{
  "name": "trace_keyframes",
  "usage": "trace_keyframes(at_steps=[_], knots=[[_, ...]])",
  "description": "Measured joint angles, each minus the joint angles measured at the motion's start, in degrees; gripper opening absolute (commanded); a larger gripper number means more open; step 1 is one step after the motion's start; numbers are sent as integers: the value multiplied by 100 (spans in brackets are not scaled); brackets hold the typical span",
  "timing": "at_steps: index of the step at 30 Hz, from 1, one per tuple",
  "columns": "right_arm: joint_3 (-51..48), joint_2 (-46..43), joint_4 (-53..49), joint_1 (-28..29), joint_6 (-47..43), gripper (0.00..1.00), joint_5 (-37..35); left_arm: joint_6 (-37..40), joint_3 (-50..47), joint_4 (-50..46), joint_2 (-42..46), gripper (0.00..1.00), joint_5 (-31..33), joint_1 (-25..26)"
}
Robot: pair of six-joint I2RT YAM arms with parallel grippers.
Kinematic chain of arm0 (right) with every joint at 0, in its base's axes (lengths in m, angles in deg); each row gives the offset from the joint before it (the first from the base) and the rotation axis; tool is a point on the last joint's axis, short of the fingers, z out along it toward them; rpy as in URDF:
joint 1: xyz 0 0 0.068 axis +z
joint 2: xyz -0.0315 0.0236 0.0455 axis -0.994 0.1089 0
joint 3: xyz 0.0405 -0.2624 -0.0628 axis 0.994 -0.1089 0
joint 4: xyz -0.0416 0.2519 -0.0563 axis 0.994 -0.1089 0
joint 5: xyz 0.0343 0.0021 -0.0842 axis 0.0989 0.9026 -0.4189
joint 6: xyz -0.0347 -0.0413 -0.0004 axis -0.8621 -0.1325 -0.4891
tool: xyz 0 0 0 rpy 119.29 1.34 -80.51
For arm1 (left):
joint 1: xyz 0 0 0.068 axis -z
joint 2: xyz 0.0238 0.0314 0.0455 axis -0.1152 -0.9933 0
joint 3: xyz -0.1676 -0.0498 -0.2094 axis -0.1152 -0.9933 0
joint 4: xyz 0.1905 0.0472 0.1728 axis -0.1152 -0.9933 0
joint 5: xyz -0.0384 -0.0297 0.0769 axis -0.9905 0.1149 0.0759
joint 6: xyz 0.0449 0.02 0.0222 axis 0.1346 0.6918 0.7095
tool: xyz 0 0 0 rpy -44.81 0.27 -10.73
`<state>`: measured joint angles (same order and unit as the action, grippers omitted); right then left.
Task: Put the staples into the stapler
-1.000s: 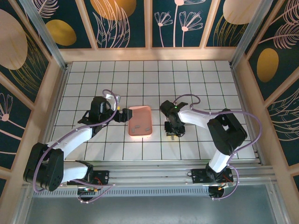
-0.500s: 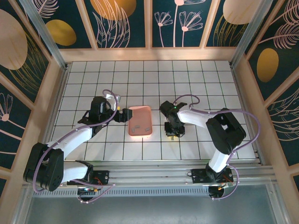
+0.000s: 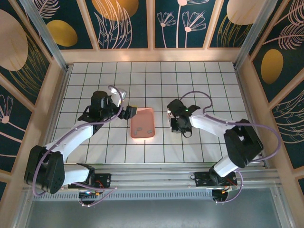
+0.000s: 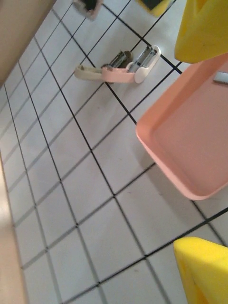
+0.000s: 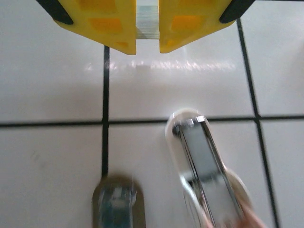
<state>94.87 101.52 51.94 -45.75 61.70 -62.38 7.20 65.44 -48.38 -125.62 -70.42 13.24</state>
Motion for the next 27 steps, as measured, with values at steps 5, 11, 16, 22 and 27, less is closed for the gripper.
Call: trace_keyframes(at_steps=[5,11,16,22,27], knots=[[-4,-317,514,-426,-678,15,-258,658,474,-26,-444,94,-507,0],[-177,-341,1224,-892,-1572,15,-273,960,529,59,-920,99,-992,0],[-177,-313,1587,-1086,-2028,15,-210,1062,529,98,-1019,99,-1016,0],[-177,-76,1849,-1078,-2111,15,48,1143,605,199,-1163,99,-970,0],[-177,31,1965,-1016,-2100,15,146,1172,654,232,-1281,99,-970,0]])
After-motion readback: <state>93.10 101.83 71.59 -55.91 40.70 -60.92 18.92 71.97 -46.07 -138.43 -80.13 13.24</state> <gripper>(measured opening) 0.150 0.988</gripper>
